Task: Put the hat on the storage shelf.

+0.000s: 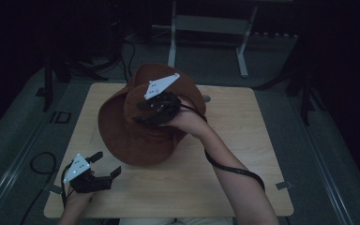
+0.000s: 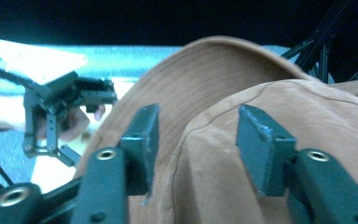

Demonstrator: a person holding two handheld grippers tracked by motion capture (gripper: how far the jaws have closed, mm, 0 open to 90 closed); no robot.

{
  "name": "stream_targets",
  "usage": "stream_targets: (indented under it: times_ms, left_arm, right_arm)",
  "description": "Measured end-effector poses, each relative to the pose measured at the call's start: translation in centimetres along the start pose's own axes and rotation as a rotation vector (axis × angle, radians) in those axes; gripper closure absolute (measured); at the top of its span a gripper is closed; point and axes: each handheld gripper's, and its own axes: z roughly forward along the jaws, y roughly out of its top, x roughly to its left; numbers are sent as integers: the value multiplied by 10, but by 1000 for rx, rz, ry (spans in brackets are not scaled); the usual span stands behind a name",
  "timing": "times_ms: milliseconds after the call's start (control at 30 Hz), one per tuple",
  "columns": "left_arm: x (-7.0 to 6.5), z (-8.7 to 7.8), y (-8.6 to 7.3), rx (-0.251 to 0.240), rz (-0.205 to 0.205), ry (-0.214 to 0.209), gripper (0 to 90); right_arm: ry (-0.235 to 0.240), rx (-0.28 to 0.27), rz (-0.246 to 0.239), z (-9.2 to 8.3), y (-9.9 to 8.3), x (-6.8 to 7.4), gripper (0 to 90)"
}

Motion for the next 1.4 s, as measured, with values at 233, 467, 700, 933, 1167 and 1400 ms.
stream_targets:
  times_ms: [233,467,700,933,1167,1400]
  left_arm:
    - [-2,2,0,6,15,0,48]
    - [-5,3,-2,14,26,5,48]
    - [-8,6,-3,19,42,6,48]
    - [-8,6,-5,26,45,11,48]
    - [-7,5,-7,29,46,22,48]
    - [-7,5,-9,32,58,35,48]
  right_arm:
    - [-27,-44,53,-20,-16,-3,335]
    - [-37,-112,117,-40,-38,-4,179]
    - [-61,-133,128,-59,-61,-2,139]
    - [-147,-145,127,-81,-85,4,138]
    - [-193,-120,156,-99,-114,9,138]
    - [-231,-111,180,-113,-145,15,139]
